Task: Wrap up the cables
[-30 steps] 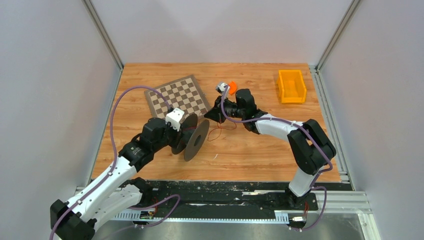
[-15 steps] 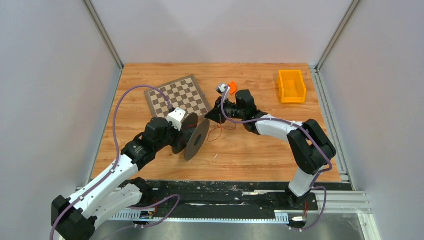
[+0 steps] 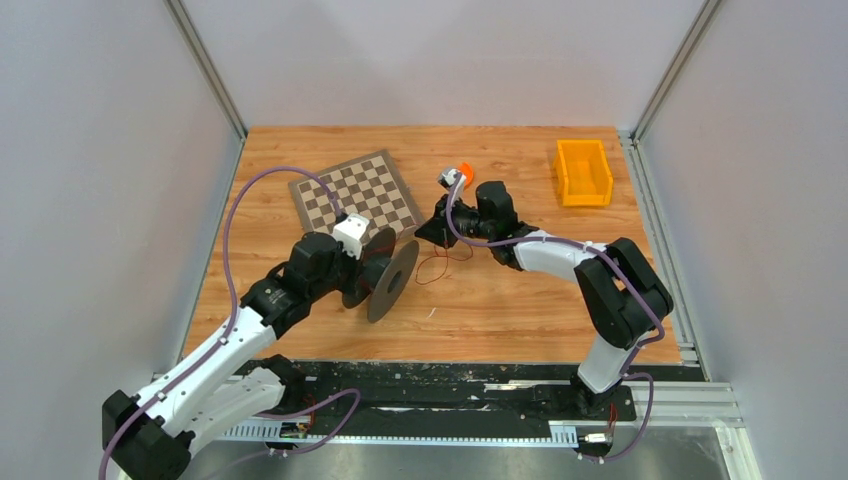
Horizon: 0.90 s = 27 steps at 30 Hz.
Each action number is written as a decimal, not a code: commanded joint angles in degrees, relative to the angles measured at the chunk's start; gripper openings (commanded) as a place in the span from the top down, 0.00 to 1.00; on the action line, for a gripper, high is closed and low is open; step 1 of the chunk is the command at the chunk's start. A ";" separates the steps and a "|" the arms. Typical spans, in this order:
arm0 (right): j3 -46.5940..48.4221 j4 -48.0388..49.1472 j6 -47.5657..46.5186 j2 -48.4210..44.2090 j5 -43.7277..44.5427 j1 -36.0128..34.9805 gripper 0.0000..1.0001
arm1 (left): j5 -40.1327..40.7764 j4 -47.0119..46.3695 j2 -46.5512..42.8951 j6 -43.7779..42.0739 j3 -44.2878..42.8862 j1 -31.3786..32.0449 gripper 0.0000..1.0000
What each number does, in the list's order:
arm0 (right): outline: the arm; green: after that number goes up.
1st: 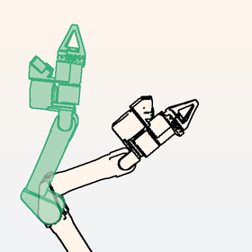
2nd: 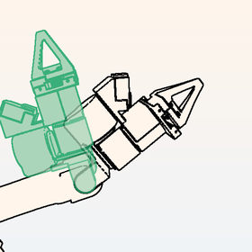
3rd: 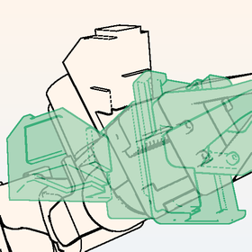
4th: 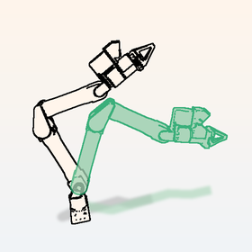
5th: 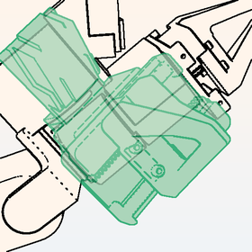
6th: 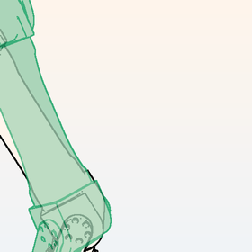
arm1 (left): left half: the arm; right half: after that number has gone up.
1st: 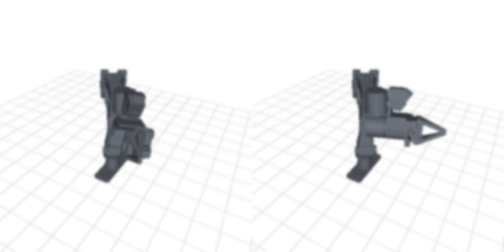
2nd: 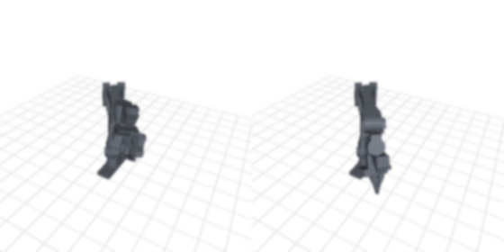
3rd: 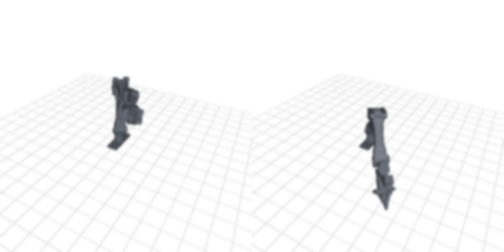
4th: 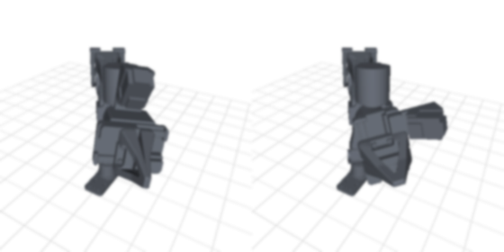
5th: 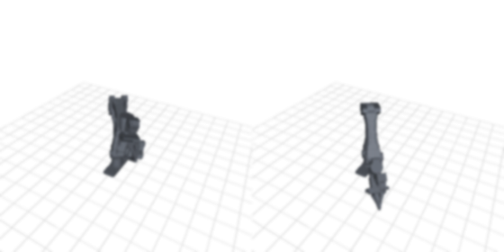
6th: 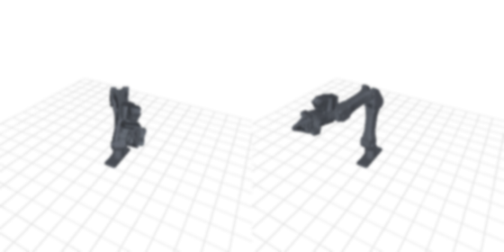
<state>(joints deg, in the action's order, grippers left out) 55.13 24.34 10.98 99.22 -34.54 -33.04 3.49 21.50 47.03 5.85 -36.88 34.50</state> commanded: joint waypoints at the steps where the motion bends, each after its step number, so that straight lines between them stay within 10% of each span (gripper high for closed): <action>1: 1.00 1.09 -3.20 -1.07 -3.45 0.14 0.98 | -4.85 3.48 1.25 3.71 -6.87 0.25 1.00; 11: -1.40 0.43 -7.09 0.79 -7.37 1.61 0.99 | 3.68 13.12 -2.29 14.38 -15.23 0.17 1.00; 27: -15.27 26.02 0.54 -0.30 -13.61 -2.48 0.93 | 11.70 15.91 -4.04 40.61 -24.25 -0.08 1.00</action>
<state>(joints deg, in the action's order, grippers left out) 41.95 38.15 7.79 99.33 -46.22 -34.48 11.68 43.09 46.06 38.44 -59.70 34.72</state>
